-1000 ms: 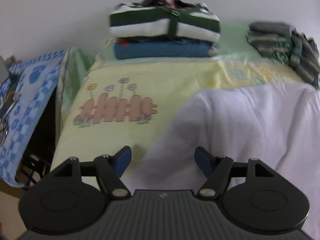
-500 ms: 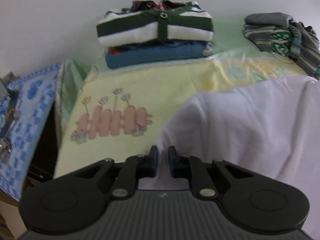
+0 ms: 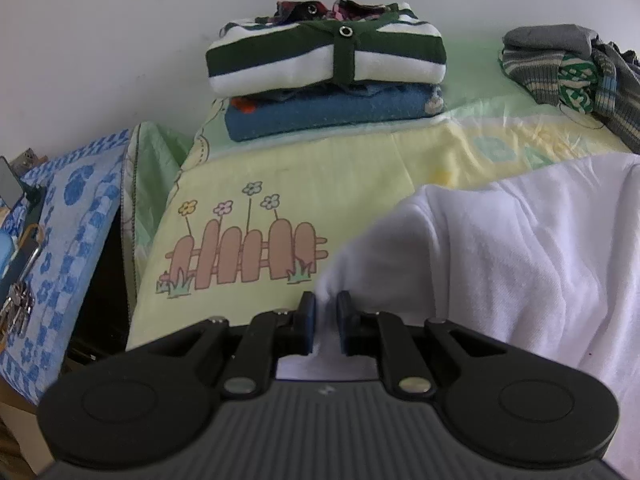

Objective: Fold clothes

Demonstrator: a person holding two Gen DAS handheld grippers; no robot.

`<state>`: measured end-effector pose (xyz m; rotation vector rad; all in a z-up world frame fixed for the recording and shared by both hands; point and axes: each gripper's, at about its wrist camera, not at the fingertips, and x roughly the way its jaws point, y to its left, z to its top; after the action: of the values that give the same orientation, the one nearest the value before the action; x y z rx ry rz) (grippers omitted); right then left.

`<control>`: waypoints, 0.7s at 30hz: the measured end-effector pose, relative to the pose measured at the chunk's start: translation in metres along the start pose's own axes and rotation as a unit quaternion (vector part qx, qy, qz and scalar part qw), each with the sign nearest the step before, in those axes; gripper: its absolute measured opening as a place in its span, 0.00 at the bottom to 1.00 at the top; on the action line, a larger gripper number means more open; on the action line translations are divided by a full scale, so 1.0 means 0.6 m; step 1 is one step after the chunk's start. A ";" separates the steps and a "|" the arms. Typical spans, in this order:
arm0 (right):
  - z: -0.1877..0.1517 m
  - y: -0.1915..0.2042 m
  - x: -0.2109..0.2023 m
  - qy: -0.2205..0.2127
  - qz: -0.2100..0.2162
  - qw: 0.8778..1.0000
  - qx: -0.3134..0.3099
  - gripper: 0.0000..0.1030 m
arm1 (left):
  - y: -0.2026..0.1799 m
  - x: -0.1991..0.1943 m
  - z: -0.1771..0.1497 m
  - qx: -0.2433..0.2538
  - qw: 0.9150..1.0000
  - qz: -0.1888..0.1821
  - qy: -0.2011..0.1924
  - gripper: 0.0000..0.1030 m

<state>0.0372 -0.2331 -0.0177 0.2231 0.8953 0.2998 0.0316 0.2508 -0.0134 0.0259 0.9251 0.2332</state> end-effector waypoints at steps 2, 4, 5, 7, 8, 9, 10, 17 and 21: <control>0.015 -0.011 -0.014 -0.032 -0.003 0.999 0.023 0.29 | 0.005 -0.003 0.000 -0.004 1.000 -0.003 0.000 0.15; 0.040 -0.028 -0.017 -0.061 -0.004 0.996 0.061 0.57 | 0.006 -0.003 0.001 -0.011 1.000 -0.007 0.002 0.15; 0.052 -0.035 -0.005 -0.067 0.002 0.994 0.083 0.60 | 0.004 -0.001 0.001 -0.012 1.000 -0.008 0.004 0.15; 0.075 -0.048 0.023 -0.077 0.015 0.989 0.129 0.59 | -0.005 0.002 0.002 -0.005 1.000 0.000 0.005 0.10; 0.084 -0.053 0.043 -0.074 0.019 0.986 0.149 0.59 | -0.009 0.003 0.002 -0.002 1.000 0.003 0.005 0.09; 0.092 -0.056 0.063 -0.069 0.024 0.983 0.169 0.59 | -0.013 0.003 0.002 0.000 1.000 0.005 0.006 0.07; 0.099 -0.059 0.082 -0.061 0.023 0.979 0.191 0.56 | -0.016 0.003 0.002 0.002 1.000 0.006 0.007 0.05; 0.120 -0.016 0.073 -0.115 0.044 0.975 0.183 0.06 | -0.004 -0.015 0.000 0.003 1.000 0.019 -0.001 0.05; 0.110 0.030 0.001 -0.204 0.067 0.976 0.042 0.06 | 0.007 -0.023 -0.002 -0.009 1.000 0.019 -0.001 0.05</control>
<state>0.0870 -0.2202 0.0274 0.4094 0.4876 0.3274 0.0221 0.2519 -0.0027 0.0274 0.9206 0.2759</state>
